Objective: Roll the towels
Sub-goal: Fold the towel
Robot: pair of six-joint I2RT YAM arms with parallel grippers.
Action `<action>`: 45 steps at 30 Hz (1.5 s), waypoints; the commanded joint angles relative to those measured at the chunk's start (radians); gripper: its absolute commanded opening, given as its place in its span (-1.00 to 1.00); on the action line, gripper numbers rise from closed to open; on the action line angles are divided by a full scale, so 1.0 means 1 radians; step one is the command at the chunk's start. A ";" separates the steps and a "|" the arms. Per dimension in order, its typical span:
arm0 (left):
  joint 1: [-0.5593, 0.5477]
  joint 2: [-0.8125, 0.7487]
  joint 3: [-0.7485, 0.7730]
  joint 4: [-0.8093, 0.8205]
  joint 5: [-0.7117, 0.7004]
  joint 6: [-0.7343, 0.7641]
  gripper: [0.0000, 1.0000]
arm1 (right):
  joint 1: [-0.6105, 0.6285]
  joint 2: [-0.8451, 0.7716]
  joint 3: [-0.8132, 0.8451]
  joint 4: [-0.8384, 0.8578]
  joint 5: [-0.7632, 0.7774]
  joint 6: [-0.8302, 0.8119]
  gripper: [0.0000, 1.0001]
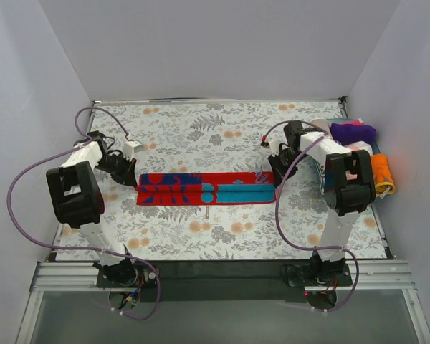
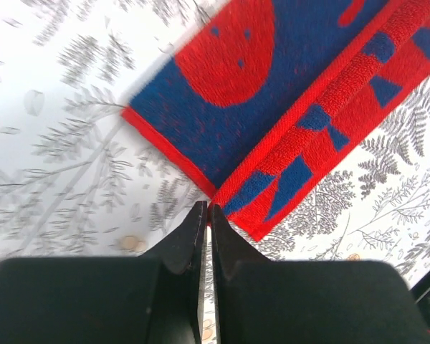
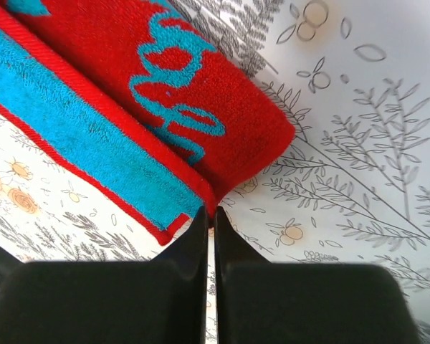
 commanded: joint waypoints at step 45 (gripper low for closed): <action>0.010 -0.073 -0.044 -0.036 -0.031 0.079 -0.64 | 0.018 -0.123 -0.111 -0.027 0.008 -0.013 -0.43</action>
